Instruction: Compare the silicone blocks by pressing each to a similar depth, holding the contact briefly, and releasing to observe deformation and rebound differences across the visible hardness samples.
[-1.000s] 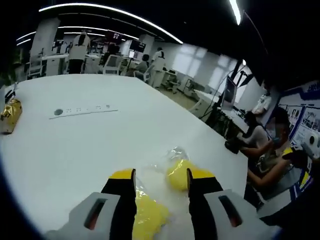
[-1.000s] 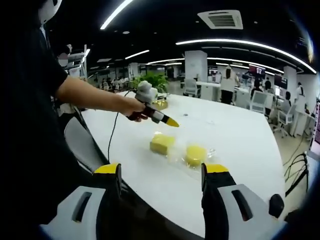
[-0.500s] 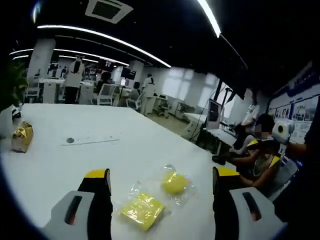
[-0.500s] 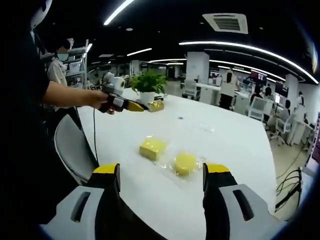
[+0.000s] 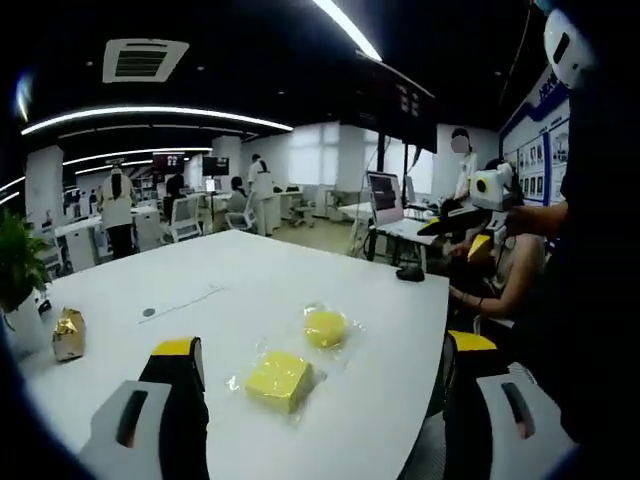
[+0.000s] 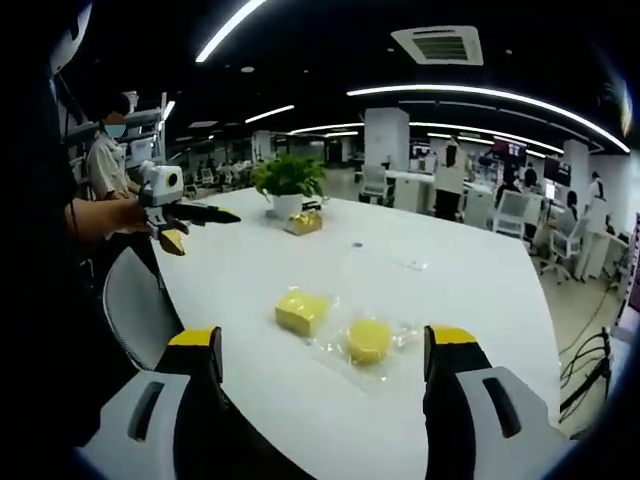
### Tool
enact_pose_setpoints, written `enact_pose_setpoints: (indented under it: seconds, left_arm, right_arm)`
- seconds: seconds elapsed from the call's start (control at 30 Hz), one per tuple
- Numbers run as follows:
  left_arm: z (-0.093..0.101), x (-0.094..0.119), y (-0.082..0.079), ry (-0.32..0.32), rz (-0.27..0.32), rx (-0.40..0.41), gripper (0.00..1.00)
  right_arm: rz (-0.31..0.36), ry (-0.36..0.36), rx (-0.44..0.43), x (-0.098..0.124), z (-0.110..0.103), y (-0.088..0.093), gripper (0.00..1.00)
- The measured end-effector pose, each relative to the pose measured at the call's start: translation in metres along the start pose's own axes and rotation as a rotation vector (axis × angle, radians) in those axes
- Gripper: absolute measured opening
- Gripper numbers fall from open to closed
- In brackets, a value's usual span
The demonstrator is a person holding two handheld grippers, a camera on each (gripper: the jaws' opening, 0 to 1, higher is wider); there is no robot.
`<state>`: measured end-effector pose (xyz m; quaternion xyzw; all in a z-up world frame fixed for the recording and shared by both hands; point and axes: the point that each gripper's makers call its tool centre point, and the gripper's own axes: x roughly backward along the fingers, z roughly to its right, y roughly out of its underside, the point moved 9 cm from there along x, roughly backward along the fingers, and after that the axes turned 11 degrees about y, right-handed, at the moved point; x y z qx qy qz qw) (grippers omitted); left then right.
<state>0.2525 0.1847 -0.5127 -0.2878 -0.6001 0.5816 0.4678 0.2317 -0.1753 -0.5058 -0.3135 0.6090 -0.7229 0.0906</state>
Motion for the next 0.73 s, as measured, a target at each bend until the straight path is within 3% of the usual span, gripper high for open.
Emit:
enact_pose_setpoints:
  seconds: [0.2,0.3,0.4,0.47,0.5,0.57,0.6,0.67,0.7,0.73]
  left_arm:
    - [0.015,0.012,0.000,0.008,0.004,0.018,0.99]
    - [0.013,0.016,0.008,-0.005,-0.035,0.028,0.99]
    - [0.009,0.021,0.021,-0.023,-0.088,0.105,0.99]
    - [0.008,0.024,0.024,-0.046,-0.088,0.169,0.99]
    - [0.006,0.026,0.023,-0.078,-0.069,0.209,0.99]
    - [0.004,0.028,0.020,-0.102,-0.019,0.239,0.99]
    - [0.003,0.030,0.018,-0.098,0.017,0.277,0.99]
    - [0.003,0.032,0.016,-0.089,0.052,0.302,0.99]
    - [0.003,0.033,0.016,-0.098,0.051,0.283,0.99]
    - [0.003,0.034,0.016,-0.114,0.036,0.246,0.99]
  right_arm:
    - [0.024,-0.026,-0.039,-0.004,-0.004,-0.006,0.89]
    - [0.020,-0.028,-0.037,-0.004,-0.003,-0.004,0.91]
    - [-0.008,-0.037,-0.080,-0.006,-0.004,0.000,0.93]
    - [-0.052,-0.070,-0.141,-0.006,-0.008,0.004,0.94]
    - [-0.083,-0.119,-0.227,-0.004,-0.012,0.005,0.95]
    - [0.030,-0.140,-0.380,-0.002,-0.013,-0.005,0.96]
    - [0.045,-0.130,-0.402,-0.001,-0.012,-0.007,0.96]
    - [0.025,-0.092,-0.356,0.001,-0.007,-0.003,0.96]
    - [0.017,-0.024,-0.263,0.001,0.001,0.001,0.96]
    - [0.014,-0.021,-0.244,0.002,0.001,0.001,0.96]
